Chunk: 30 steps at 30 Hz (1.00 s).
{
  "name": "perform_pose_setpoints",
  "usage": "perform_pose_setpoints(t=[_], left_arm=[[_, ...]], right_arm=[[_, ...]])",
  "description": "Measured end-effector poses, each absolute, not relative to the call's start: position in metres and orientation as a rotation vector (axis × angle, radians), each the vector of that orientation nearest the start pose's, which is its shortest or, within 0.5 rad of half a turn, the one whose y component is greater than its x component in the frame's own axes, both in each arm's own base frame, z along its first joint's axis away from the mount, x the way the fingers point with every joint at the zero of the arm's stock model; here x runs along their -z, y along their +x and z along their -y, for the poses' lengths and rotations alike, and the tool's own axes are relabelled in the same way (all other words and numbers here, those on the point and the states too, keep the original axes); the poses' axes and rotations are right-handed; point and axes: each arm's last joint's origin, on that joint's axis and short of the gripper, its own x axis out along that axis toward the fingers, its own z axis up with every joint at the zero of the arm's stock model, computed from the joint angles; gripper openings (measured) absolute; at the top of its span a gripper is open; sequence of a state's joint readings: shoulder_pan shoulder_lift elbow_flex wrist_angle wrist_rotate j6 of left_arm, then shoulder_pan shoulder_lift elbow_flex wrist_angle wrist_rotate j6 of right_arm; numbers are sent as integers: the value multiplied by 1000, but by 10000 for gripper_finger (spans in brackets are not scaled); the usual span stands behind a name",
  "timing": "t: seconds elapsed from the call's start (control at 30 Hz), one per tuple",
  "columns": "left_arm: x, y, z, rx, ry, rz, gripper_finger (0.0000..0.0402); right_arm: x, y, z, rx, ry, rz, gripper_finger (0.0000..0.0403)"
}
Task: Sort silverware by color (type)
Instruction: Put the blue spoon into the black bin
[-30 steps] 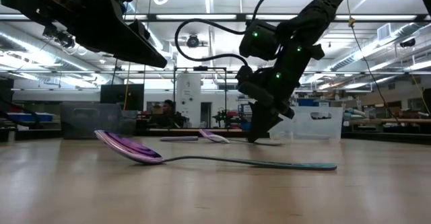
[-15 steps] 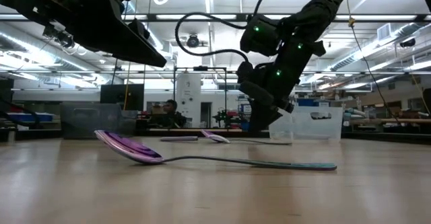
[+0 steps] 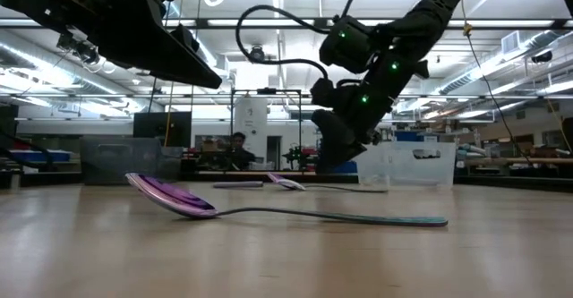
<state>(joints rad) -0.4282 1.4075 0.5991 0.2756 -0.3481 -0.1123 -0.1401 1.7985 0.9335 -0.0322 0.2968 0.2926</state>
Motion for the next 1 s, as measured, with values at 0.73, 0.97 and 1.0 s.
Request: perform_pose_setpoints(t=[0.73, 0.97, 1.0], left_arm=[[-181, 251, 104, 49, 82, -488, 146], [-181, 251, 104, 49, 84, -490, 146], [-180, 251, 104, 49, 85, -492, 146]], right_arm=[[-103, 318, 50, 501, 206, -863, 123], [-102, 317, 49, 485, 222, -880, 59], [-102, 317, 48, 478, 233, -882, 46]])
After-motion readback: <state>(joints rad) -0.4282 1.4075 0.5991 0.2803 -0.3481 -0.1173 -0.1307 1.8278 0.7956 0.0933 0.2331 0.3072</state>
